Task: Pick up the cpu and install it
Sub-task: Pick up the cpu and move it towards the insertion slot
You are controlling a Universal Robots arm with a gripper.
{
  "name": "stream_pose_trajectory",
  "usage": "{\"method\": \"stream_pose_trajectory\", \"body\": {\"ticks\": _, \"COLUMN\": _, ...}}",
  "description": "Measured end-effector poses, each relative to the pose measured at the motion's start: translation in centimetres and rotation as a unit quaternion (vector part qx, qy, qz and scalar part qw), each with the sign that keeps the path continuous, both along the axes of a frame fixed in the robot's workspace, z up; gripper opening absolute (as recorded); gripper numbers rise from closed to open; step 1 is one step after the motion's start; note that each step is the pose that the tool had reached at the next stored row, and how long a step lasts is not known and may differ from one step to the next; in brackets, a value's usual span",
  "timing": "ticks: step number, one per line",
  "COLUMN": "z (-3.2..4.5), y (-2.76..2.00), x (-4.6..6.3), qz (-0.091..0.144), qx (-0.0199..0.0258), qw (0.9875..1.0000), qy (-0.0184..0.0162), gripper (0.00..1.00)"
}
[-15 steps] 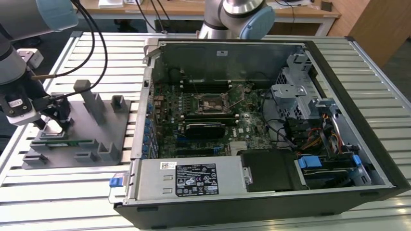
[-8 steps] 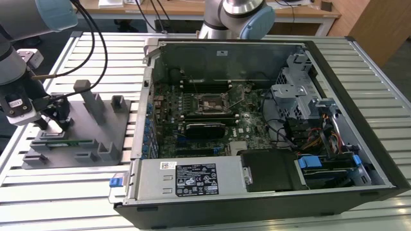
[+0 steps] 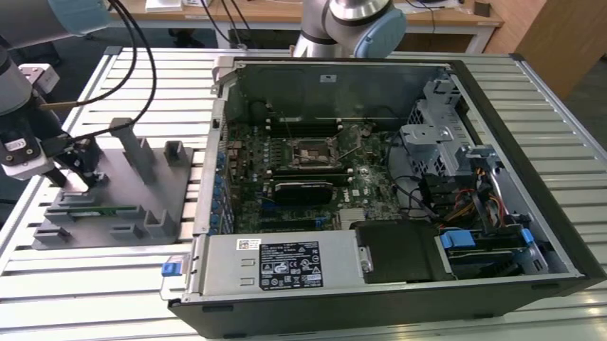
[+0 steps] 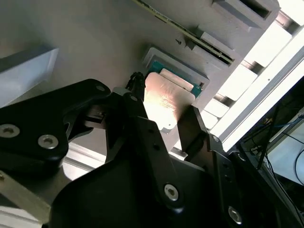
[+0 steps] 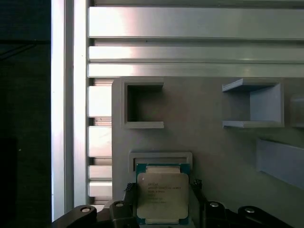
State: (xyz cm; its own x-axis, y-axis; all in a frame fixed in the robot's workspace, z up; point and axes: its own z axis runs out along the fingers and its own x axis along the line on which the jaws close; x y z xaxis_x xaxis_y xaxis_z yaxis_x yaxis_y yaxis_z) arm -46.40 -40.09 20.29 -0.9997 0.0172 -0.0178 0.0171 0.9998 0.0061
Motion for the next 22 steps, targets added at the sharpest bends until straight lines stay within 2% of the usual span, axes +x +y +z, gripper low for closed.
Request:
{"method": "stream_pose_trajectory", "body": {"ticks": 3, "z": 0.65, "y": 0.00, "x": 0.0, "qz": 0.000, "qx": 0.0000, "qw": 1.0000, "qy": 0.0000, "gripper": 0.53}}
{"method": "stream_pose_trajectory", "body": {"ticks": 9, "z": 0.75, "y": 0.00, "x": 0.0, "qz": 0.000, "qx": 0.0000, "qw": 1.0000, "qy": 0.0000, "gripper": 0.53}}
{"method": "stream_pose_trajectory", "body": {"ticks": 16, "z": 1.86, "y": 0.00, "x": 0.0, "qz": 0.000, "qx": 0.0000, "qw": 1.0000, "qy": 0.0000, "gripper": 0.53}}
{"method": "stream_pose_trajectory", "body": {"ticks": 22, "z": 2.37, "y": 0.00, "x": 0.0, "qz": 0.000, "qx": 0.0000, "qw": 1.0000, "qy": 0.0000, "gripper": 0.53}}
